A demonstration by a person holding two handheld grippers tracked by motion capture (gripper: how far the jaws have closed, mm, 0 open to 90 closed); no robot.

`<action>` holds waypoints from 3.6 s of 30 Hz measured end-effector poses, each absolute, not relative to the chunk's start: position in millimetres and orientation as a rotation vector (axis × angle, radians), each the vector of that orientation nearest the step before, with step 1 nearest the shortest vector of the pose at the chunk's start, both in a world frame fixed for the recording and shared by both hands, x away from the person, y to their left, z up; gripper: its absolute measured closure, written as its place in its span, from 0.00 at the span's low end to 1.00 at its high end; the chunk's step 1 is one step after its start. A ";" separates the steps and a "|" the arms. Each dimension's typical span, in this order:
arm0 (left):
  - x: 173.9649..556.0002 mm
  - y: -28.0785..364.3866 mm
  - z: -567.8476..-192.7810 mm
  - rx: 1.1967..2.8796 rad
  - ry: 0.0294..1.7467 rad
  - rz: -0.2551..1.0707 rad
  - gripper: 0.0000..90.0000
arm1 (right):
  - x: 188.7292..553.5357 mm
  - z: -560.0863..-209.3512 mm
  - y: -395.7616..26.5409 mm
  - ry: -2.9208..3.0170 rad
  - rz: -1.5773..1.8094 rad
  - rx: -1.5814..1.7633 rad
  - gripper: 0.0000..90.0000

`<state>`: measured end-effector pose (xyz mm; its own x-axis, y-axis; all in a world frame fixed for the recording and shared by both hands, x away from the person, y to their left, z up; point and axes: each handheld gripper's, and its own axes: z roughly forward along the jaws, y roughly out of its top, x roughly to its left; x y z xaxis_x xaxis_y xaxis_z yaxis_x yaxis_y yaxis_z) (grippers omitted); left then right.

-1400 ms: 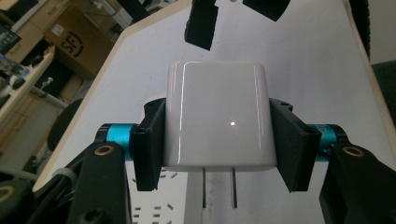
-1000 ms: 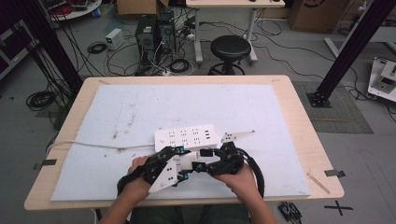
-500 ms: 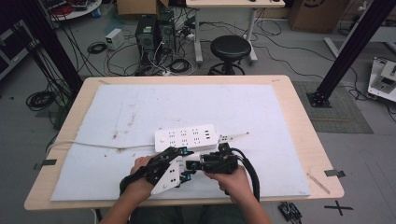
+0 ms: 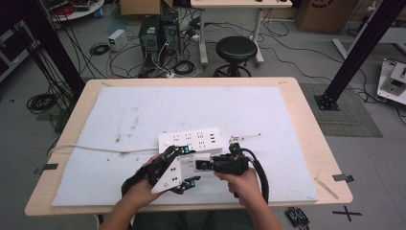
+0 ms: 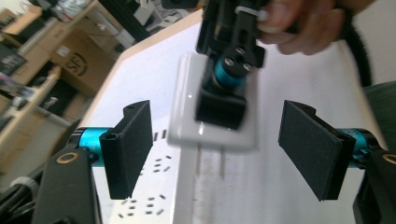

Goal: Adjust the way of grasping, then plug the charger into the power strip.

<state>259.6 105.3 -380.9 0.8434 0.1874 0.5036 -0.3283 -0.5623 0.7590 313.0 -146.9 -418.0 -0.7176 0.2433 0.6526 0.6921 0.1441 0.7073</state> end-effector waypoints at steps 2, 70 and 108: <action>260.7 110.5 -376.2 2.068 -0.081 0.646 0.29 | 313.9 -413.4 -154.8 -2.074 -1.612 -0.923 0.70; 310.6 246.3 -354.5 2.146 0.475 0.581 0.27 | 421.6 -342.6 -92.6 -3.235 -0.737 -0.050 0.70; 313.8 245.7 -368.5 2.144 0.495 0.558 0.27 | 459.1 -361.4 -49.4 -3.197 -0.320 0.287 0.70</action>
<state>313.8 245.7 -368.5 0.8224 0.5267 0.2148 0.1505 -0.5656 0.8108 459.1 -49.4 -361.4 -0.9807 -0.1679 -0.1006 -0.1846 0.9645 0.1890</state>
